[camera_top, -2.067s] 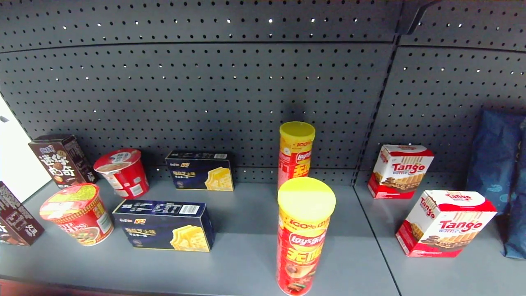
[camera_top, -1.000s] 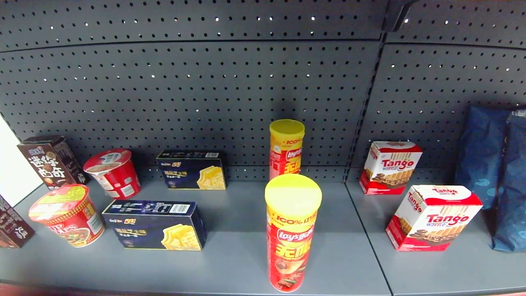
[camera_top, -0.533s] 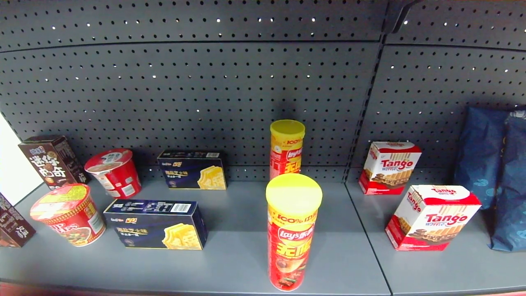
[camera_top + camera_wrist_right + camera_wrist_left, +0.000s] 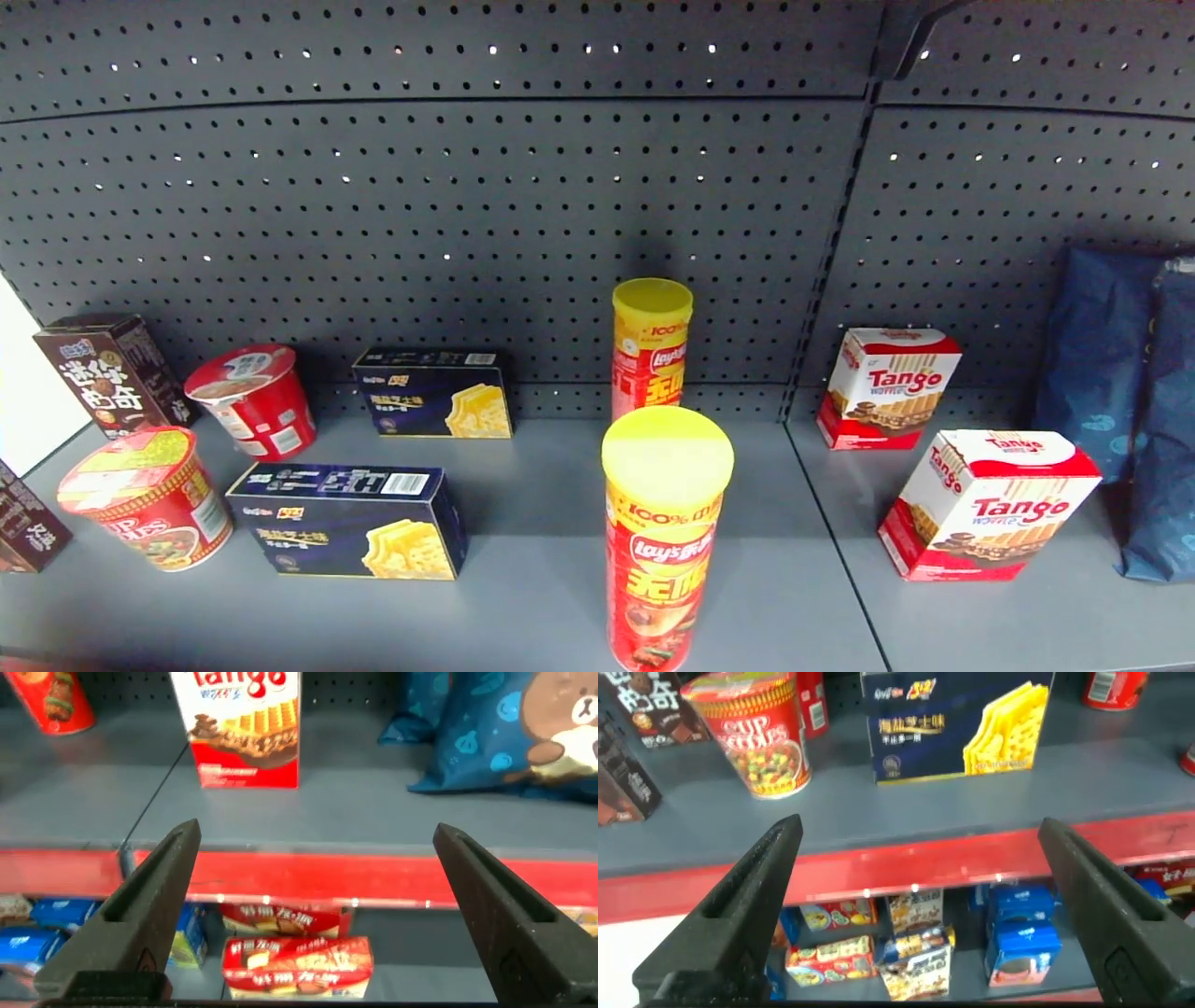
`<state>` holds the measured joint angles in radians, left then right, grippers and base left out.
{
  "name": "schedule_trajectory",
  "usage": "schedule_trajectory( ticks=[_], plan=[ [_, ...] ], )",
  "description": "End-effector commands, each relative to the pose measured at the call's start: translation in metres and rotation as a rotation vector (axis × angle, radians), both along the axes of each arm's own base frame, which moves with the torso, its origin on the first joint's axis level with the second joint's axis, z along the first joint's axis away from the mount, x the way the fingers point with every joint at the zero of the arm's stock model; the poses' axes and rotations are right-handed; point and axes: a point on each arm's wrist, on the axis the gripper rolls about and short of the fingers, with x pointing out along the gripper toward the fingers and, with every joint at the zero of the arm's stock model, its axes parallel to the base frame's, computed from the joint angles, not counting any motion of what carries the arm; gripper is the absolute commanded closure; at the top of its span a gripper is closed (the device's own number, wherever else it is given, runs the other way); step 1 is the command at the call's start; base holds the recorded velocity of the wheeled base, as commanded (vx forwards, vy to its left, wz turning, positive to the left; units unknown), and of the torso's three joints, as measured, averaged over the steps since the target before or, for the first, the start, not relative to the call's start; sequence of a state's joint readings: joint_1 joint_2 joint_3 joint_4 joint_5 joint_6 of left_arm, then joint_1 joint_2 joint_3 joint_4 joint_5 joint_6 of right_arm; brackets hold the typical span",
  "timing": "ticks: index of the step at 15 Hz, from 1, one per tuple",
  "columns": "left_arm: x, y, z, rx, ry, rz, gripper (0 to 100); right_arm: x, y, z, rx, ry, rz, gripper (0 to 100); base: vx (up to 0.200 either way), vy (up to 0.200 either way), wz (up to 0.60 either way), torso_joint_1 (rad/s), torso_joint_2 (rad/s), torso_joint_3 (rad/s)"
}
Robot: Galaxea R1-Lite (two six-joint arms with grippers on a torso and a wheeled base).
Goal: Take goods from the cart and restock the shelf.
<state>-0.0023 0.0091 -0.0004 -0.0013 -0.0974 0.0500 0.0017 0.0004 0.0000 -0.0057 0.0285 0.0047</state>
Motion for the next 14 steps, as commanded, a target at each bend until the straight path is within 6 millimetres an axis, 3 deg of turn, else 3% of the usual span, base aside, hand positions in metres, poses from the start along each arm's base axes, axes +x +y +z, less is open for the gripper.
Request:
schedule_trajectory(
  ticks=[1,4,6,14],
  plan=[
    [0.0002,0.0000,-0.0001,0.001,0.002,0.000,0,0.0000,0.0000,0.0000,0.000,-0.001,0.000,0,0.000,0.000,0.00,0.000,0.00,0.000],
    [0.0001,0.0000,-0.0001,0.005,0.001,-0.001,0,0.0000,0.0000,0.0000,0.000,-0.001,0.000,0,0.000,0.000,0.00,0.000,0.00,0.000],
    [0.0001,0.0000,-0.0001,0.004,0.001,-0.003,0,0.0000,0.0000,0.0000,0.000,-0.001,0.000,0,-0.200,0.000,0.00,0.000,0.00,0.007],
    [0.0001,0.0000,-0.0001,0.002,0.002,-0.001,0,0.0000,0.0000,0.0000,0.000,-0.001,0.000,0,0.000,0.000,0.00,0.000,0.00,0.000]
  ],
)
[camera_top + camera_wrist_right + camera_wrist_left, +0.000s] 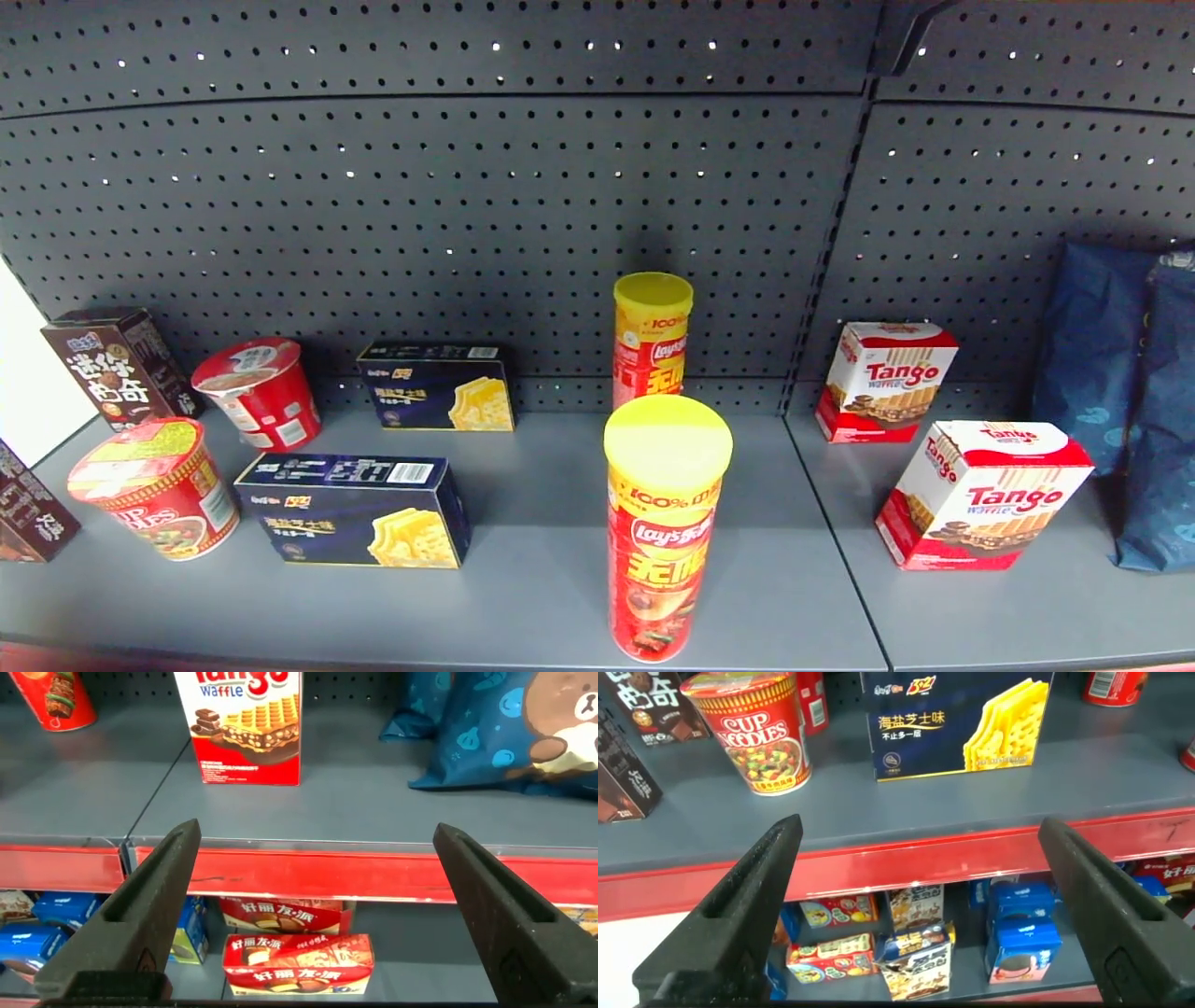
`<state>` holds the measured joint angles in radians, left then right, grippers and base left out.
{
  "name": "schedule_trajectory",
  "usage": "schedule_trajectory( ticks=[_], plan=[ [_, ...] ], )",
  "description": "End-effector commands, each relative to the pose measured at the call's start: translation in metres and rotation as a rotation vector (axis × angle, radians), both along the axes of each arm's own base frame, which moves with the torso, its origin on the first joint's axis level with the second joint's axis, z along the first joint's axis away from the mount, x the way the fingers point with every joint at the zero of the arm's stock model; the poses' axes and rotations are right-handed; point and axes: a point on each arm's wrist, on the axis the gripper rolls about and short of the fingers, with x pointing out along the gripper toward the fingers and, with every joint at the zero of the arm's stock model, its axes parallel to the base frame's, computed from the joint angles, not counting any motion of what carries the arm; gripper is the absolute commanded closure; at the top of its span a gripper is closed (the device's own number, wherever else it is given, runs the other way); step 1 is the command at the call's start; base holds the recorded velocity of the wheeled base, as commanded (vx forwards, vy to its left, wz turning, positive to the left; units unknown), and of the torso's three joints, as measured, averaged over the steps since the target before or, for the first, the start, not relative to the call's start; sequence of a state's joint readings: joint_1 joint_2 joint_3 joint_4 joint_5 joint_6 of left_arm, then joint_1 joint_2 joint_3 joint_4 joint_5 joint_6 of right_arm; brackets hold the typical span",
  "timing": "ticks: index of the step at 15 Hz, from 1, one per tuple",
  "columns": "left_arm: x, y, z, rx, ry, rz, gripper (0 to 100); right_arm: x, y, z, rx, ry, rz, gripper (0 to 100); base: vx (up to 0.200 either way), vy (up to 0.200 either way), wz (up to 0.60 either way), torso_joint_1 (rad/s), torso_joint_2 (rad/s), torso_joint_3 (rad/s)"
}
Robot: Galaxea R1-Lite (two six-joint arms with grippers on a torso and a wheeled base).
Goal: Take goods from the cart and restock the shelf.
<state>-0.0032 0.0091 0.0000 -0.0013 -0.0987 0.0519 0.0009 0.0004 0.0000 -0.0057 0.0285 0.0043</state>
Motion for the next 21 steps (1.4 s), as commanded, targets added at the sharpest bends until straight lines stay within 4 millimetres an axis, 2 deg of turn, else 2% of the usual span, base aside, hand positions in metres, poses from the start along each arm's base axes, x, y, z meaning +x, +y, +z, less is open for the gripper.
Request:
schedule_trajectory(
  ticks=[1,21],
  plan=[
    [0.0001,0.0000,0.0001,-0.003,0.002,0.001,0,0.0000,0.0000,0.0000,0.000,-0.001,0.001,0,0.000,0.000,0.00,0.000,0.00,0.000],
    [0.0001,0.0000,0.0001,-0.003,0.002,0.001,0,0.0000,0.0000,0.0000,0.000,-0.001,0.003,0,0.000,0.000,0.00,0.000,0.00,0.000]
  ],
)
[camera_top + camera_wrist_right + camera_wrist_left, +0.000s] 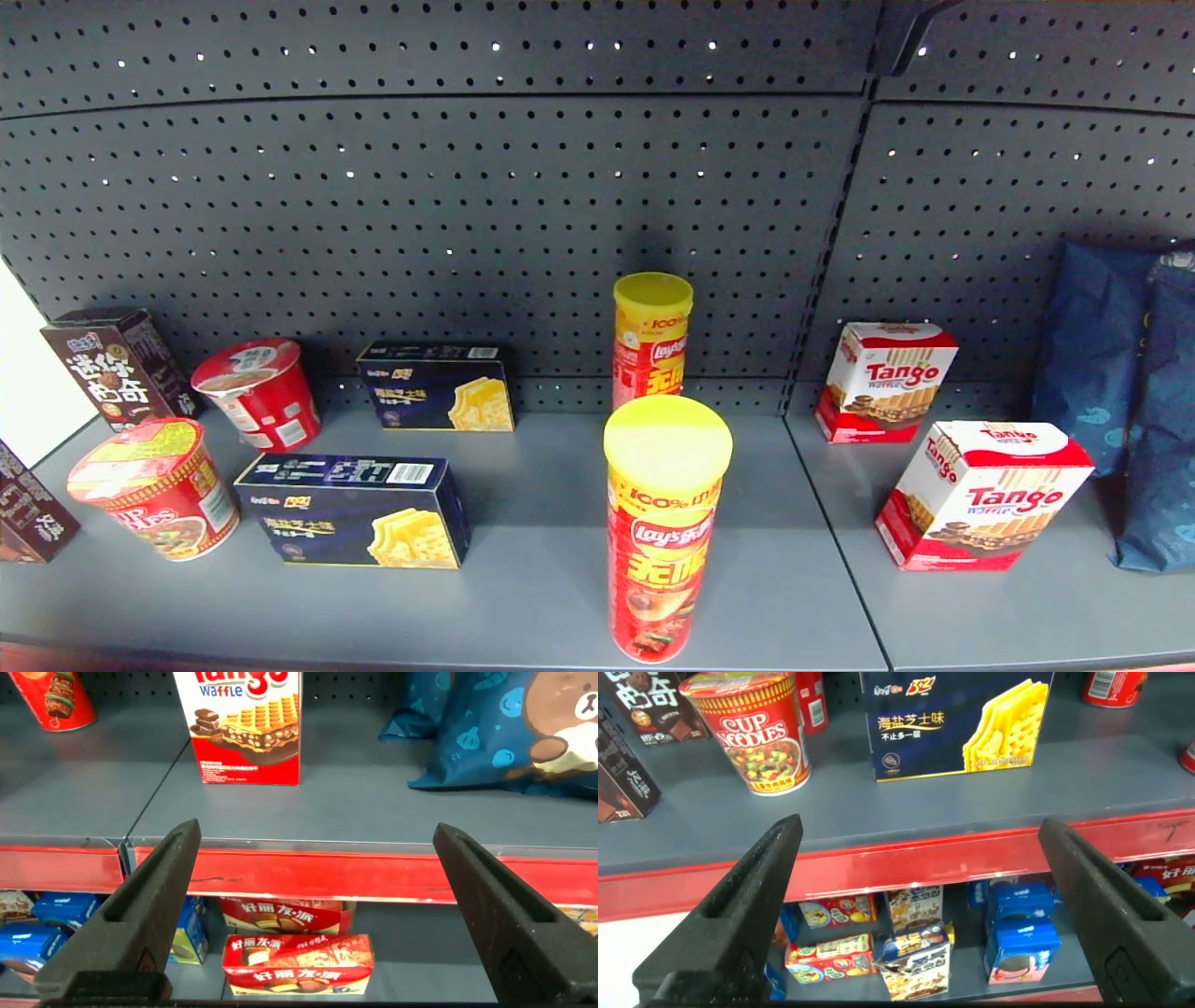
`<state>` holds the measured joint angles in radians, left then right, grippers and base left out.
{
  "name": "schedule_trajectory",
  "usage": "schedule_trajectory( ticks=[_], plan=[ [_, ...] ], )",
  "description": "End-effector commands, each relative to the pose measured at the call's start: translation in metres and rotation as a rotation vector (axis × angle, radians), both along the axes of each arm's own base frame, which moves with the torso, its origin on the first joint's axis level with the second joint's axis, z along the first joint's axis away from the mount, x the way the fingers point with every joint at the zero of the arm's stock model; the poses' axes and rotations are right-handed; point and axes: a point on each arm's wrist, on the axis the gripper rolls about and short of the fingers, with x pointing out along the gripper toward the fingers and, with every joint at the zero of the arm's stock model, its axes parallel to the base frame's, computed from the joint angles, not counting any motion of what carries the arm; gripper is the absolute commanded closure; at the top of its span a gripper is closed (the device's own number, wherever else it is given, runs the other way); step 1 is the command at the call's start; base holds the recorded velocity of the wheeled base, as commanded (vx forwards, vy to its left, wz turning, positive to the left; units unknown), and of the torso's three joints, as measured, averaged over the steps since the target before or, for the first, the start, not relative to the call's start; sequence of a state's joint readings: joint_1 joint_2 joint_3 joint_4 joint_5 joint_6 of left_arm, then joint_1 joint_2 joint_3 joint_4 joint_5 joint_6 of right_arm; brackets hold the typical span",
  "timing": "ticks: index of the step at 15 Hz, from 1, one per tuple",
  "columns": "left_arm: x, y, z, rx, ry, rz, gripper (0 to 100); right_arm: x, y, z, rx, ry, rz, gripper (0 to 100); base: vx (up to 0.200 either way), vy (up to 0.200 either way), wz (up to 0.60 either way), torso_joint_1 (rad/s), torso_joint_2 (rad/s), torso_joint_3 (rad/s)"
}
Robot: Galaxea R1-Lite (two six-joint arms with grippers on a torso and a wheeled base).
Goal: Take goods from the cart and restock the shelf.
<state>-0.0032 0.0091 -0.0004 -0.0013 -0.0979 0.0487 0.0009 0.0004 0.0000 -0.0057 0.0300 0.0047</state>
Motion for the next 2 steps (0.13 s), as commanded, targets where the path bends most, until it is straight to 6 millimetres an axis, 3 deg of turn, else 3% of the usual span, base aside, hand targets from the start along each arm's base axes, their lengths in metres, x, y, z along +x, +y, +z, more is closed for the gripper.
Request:
schedule_trajectory(
  ticks=[1,2],
  plan=[
    [0.0002,0.0000,-0.0001,0.000,0.002,0.000,0,0.0000,0.0000,0.0000,0.000,-0.001,0.000,0,0.000,0.000,0.00,0.000,0.00,0.000],
    [0.0002,0.0000,-0.0001,0.000,0.002,0.000,0,0.0000,0.0000,0.0000,0.000,-0.001,0.000,0,0.000,0.000,0.00,0.000,0.00,0.000]
  ],
)
